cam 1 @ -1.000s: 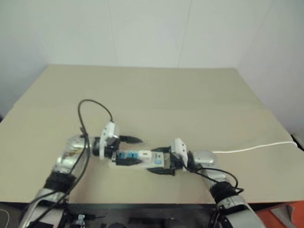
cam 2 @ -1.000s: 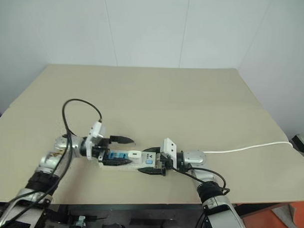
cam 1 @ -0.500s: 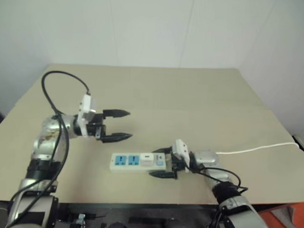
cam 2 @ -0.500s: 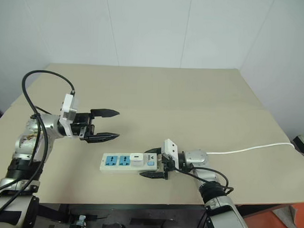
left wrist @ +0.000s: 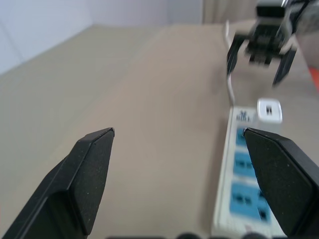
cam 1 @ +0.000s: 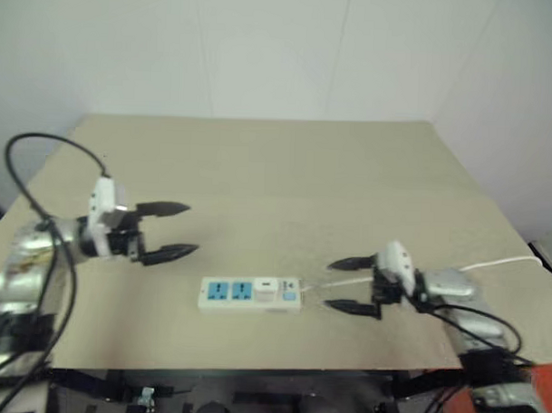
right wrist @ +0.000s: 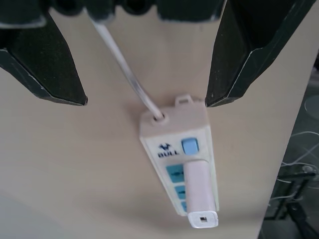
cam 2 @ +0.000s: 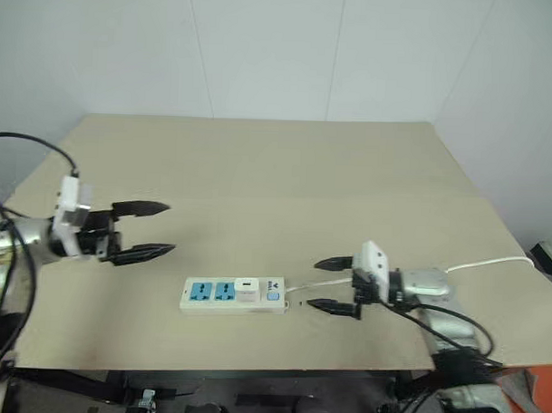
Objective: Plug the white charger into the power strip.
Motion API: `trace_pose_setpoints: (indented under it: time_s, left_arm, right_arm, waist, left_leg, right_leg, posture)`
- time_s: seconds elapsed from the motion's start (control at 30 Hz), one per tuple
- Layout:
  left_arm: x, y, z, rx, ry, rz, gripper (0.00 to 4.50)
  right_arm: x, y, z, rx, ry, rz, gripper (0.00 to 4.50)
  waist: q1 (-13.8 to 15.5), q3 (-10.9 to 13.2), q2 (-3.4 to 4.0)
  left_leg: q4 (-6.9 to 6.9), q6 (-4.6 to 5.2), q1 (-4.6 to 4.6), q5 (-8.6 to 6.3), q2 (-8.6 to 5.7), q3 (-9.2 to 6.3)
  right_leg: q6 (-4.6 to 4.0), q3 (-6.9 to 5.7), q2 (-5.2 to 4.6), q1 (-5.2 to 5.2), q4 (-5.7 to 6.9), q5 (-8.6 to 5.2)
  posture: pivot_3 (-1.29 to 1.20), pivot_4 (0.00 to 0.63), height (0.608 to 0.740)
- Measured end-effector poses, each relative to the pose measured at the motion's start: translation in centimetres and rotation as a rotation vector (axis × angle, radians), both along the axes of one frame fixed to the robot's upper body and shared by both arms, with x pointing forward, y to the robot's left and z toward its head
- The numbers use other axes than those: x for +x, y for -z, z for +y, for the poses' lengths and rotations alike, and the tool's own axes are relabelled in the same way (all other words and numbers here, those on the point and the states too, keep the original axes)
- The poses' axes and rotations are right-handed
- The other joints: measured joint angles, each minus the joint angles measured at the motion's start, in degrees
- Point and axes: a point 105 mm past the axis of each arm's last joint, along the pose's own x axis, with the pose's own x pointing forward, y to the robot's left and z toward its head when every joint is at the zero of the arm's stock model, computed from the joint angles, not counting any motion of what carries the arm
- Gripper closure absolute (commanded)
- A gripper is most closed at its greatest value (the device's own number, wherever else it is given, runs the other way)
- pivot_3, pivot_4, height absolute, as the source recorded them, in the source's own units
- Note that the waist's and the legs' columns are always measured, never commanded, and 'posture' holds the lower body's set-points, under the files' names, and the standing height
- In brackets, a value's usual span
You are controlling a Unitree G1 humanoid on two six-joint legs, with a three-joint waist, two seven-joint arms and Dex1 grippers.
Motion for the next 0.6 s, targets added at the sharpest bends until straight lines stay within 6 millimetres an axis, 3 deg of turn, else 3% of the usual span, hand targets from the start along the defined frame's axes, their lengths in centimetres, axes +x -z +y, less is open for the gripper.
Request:
trace_pose_setpoints:
  time_s: [0.33,0.6]
  left_arm:
    - [-4.9,0.3,3.9,0.072,-0.117,0.097,0.00]
    - [-5.4,0.2,3.1,0.059,-0.107,0.092,0.00]
  right_arm:
    - [-1.8,-3.3,-5.9,-0.044,0.164,-0.017,0.04]
    - [-2.1,-3.8,-5.9,-0.034,0.163,-0.013,0.04]
  waist:
    - [0.06,0.17,-0.07]
    - [0.09,0.19,-0.10]
  left_leg:
    - [-0.12,-0.01,0.07,0.00,0.03,0.15]
    - [-0.16,-0.01,0.07,0.00,0.02,0.18]
  right_leg:
    - [-0.04,0.04,-0.08,-0.01,-0.13,-0.05]
    - [-0.05,0.05,-0.08,-0.01,-0.23,-0.06]
  posture:
    - [0.00,0.150,0.740]
    - [0.00,0.150,0.740]
